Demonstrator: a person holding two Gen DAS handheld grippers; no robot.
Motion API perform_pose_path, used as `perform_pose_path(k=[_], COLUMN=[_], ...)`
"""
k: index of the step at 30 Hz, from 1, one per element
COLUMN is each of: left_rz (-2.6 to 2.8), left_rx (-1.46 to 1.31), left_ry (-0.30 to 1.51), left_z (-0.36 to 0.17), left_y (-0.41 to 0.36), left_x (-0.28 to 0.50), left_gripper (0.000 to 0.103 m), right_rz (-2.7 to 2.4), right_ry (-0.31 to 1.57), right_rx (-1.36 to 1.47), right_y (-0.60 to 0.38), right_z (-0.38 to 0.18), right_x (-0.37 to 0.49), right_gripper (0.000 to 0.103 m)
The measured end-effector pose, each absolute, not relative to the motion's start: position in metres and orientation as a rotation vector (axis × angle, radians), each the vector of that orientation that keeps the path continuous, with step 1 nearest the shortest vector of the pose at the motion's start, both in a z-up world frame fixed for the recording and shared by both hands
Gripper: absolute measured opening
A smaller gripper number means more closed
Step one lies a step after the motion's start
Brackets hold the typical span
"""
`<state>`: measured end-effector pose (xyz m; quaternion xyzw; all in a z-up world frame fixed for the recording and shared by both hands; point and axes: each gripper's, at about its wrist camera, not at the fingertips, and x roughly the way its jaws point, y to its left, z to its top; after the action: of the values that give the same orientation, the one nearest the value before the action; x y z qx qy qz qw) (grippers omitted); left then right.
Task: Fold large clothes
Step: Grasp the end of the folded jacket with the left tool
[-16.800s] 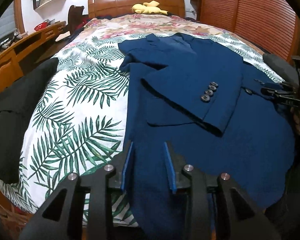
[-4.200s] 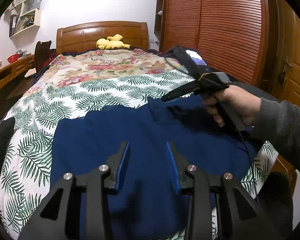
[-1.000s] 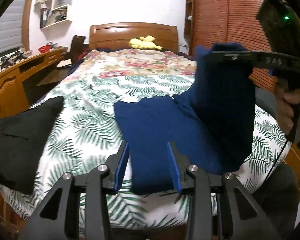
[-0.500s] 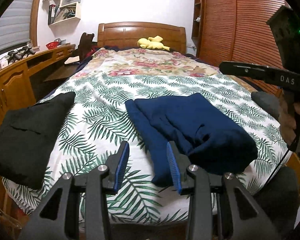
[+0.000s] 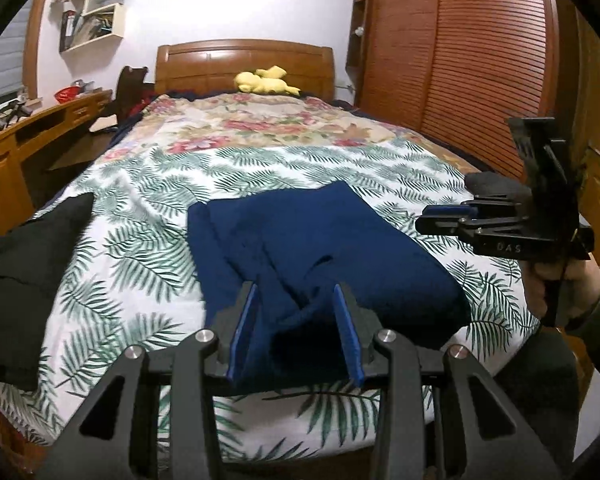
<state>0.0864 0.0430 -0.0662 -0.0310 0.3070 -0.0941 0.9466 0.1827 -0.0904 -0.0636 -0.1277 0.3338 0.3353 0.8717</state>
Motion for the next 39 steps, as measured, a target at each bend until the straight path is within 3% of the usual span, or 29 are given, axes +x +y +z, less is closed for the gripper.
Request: perform_pose_path(k=[4,11,17,20,24,32,39], left_rz=[-0.2,-0.203,-0.221,-0.244,-0.241,-0.133,-0.111], left_rx=[-0.062,-0.068,-0.075,-0.064,-0.059,-0.098,-0.1], left_ry=[0.671,0.695,0.683,0.667,0.615,0.559,0.631], left_z=[-0.076,-0.086,-0.088,-0.086,-0.077,-0.059,-0.092], left_y=[0.034,0.03,0.032,0.031,0.034,0.085,0.101], left_x=[0.101,0.104,0.1,0.098,0.093,0.081,0.08], left_gripper=[0.038,0.037,0.037,0.021,0.014,0.013,0.013], right_rz=[0.687,0.671,0.674,0.683,0.693,0.763,0.804], right_ry=[0.714,0.732,0.747,0.75,0.748,0.725,0.805], right_rx=[-0.246,-0.253,-0.234,-0.232,-0.242,-0.257,-0.311], right_y=[-0.102,-0.109,-0.109,-0.106,-0.098,-0.067,-0.04], right_z=[-0.072,-0.082,-0.086,-0.084,-0.08,-0.067,-0.098], right_x=[0.182,0.18,0.181,0.18,0.18,0.173,0.174], right_gripper=[0.027,0.04,0.042,0.043,0.043,0.044,0.047])
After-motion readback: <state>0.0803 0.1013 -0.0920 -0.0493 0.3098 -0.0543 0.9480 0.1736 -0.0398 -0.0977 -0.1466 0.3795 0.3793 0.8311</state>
